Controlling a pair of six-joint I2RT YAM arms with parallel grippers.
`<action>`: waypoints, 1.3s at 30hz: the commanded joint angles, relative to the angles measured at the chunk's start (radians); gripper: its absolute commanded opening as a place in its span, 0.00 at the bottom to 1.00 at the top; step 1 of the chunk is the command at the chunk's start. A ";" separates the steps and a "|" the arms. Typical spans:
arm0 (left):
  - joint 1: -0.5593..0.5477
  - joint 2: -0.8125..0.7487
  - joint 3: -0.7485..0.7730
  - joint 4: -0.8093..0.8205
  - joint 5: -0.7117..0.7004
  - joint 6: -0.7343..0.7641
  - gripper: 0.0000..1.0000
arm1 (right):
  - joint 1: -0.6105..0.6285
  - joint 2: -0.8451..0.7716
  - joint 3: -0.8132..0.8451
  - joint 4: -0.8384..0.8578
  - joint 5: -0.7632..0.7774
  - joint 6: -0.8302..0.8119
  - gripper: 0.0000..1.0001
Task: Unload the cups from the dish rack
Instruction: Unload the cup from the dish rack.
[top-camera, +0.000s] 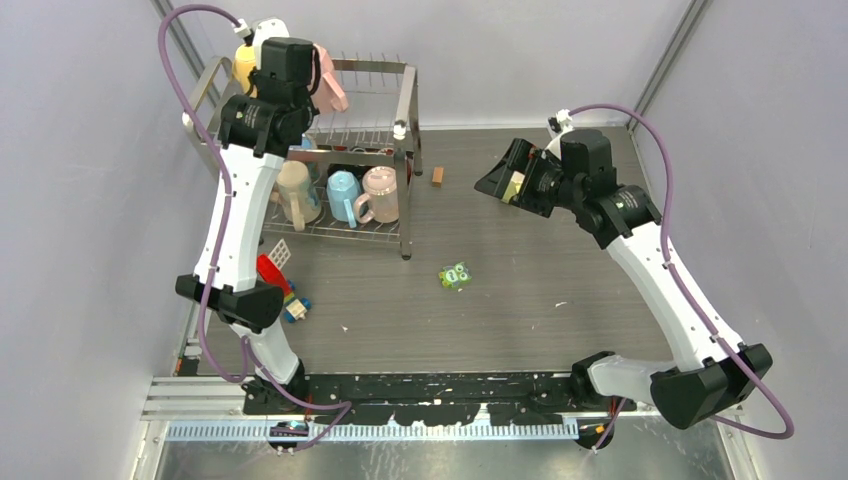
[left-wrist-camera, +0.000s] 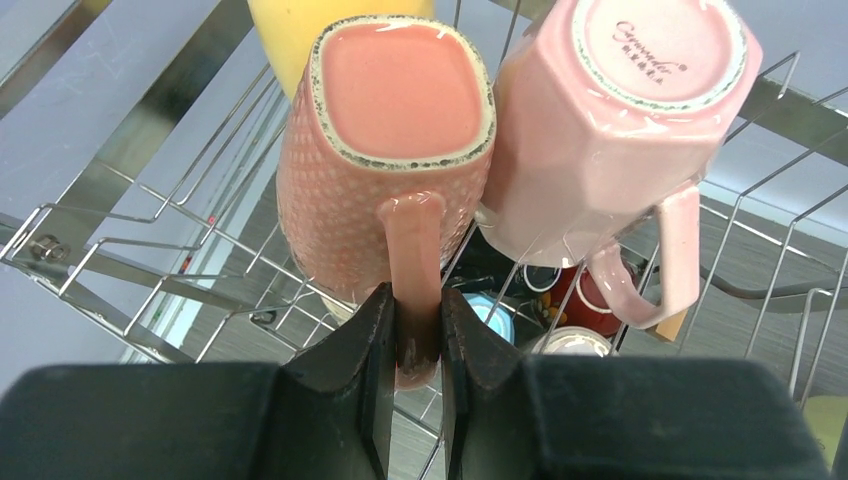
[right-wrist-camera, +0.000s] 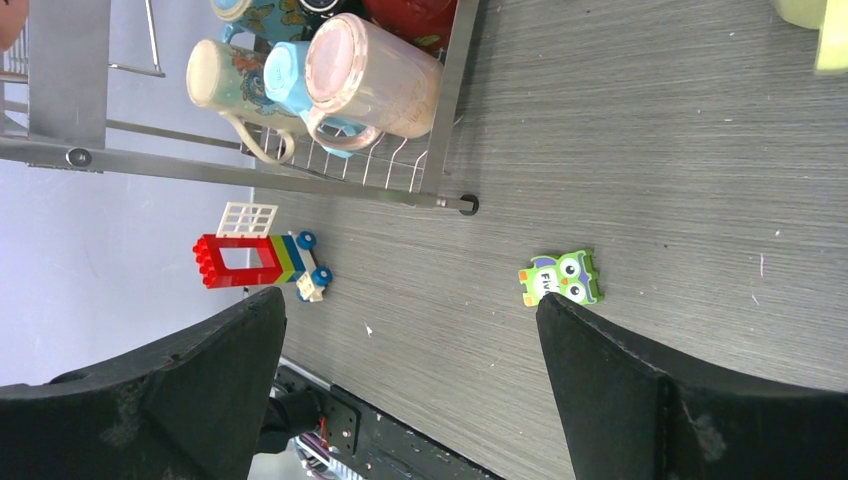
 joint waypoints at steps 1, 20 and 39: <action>0.000 -0.059 0.051 0.123 -0.050 0.044 0.00 | 0.009 0.008 0.041 0.029 -0.011 -0.008 1.00; 0.005 -0.122 0.021 0.177 0.010 -0.002 0.00 | 0.026 0.019 0.039 0.038 0.004 -0.002 1.00; 0.023 -0.215 -0.041 0.242 0.117 -0.081 0.00 | 0.064 0.048 0.050 0.065 0.015 0.010 1.00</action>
